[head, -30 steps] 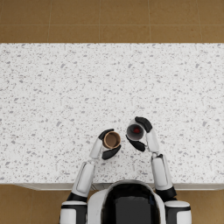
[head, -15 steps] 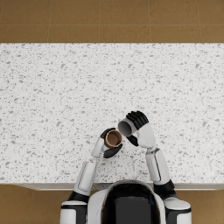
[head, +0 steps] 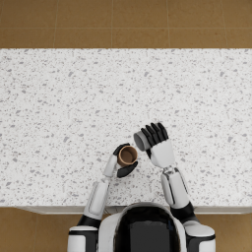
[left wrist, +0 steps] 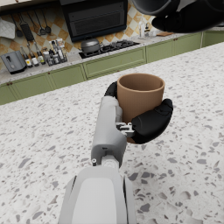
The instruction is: Pick up two cups and pour the berry on the right into the cup on the left
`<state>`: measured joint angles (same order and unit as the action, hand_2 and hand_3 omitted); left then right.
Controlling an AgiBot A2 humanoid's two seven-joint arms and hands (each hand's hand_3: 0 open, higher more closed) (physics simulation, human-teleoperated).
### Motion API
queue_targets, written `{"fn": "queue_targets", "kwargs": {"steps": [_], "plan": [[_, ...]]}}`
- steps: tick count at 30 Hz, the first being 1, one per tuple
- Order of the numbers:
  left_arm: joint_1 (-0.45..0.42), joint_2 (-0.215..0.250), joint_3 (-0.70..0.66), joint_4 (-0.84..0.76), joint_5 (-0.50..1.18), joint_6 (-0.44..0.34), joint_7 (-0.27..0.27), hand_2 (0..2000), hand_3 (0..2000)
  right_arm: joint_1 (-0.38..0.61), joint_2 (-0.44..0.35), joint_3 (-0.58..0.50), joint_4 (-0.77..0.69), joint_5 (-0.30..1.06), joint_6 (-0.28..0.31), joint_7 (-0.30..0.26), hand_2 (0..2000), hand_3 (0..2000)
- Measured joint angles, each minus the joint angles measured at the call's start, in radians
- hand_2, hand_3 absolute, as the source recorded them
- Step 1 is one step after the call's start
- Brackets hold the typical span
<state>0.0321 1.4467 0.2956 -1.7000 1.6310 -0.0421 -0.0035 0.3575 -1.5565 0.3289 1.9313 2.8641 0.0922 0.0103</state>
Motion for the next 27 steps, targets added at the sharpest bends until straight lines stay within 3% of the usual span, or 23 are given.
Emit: {"fn": "queue_targets", "kwargs": {"steps": [8,22,27], "plan": [[0.010,0.013,-0.007,0.002,0.000,0.000,0.000,2000,1280,-0.008,-0.003,0.023,0.013,0.248,-0.001,0.001,2000,1280],[0.022,0.028,0.001,0.027,0.000,0.002,0.001,2000,1280,-0.018,0.016,0.101,0.063,0.305,-0.001,0.001,2000,1280],[0.022,0.032,0.000,0.033,0.000,0.002,0.001,2000,1280,-0.024,0.011,0.101,0.075,0.464,-0.001,0.001,2000,1280]]}}
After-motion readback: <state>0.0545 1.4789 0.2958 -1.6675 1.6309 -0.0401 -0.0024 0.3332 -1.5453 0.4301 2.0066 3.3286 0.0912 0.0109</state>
